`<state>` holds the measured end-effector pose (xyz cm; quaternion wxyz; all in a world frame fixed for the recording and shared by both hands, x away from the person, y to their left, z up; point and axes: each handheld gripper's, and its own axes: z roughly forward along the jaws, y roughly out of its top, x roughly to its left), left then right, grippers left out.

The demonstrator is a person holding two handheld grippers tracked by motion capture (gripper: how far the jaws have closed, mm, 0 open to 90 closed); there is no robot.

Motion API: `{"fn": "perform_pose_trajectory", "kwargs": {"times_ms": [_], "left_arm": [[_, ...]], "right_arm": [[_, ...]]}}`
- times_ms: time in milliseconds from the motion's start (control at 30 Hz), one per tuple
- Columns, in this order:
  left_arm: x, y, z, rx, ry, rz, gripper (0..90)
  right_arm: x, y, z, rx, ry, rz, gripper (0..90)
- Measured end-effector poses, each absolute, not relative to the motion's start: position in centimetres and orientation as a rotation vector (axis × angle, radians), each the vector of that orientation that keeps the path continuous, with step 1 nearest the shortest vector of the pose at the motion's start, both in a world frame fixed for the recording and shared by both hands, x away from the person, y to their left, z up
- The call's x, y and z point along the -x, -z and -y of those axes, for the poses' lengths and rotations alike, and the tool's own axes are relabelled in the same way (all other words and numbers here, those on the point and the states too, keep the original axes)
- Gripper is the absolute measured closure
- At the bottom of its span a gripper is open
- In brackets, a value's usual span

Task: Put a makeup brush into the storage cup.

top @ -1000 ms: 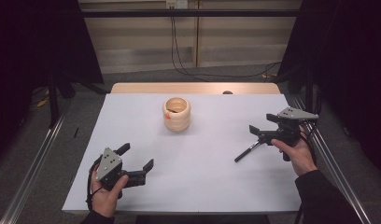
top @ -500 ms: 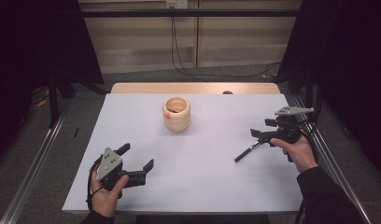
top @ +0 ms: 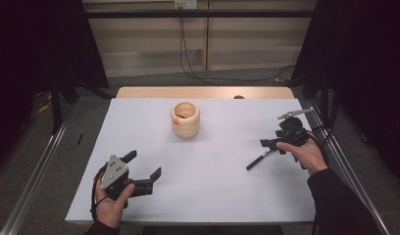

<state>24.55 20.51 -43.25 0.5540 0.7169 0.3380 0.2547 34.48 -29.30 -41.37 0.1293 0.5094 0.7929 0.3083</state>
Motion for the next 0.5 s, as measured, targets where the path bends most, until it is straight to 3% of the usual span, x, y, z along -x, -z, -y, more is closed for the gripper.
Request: {"fn": "perform_pose_trajectory", "kwargs": {"times_ms": [500], "left_arm": [[-24.5, 43.2, -20.5, -1.697, -0.607, -0.794, 2.6]], "right_arm": [[-36.1, 41.6, 28.8, -1.678, -0.672, -2.359, 15.9]]}}
